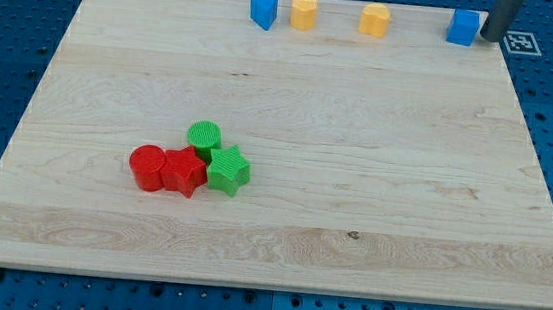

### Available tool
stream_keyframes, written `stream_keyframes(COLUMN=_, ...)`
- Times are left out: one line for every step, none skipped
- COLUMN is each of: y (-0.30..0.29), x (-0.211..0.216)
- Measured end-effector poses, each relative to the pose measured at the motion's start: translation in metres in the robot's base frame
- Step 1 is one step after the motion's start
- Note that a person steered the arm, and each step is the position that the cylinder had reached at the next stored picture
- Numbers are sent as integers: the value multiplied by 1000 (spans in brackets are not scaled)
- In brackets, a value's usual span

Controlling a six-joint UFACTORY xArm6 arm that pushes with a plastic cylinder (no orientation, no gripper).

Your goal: Move the red star towards the left of blue triangle

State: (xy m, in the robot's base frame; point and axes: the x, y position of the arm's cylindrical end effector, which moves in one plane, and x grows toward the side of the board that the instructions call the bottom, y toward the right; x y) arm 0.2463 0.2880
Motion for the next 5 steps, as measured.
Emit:
stream_keyframes(y=4, x=0)
stream_keyframes(y=9, x=0)
stream_keyframes(y=16, x=0)
stream_keyframes(y=22, x=0)
stream_keyframes(y=25, x=5)
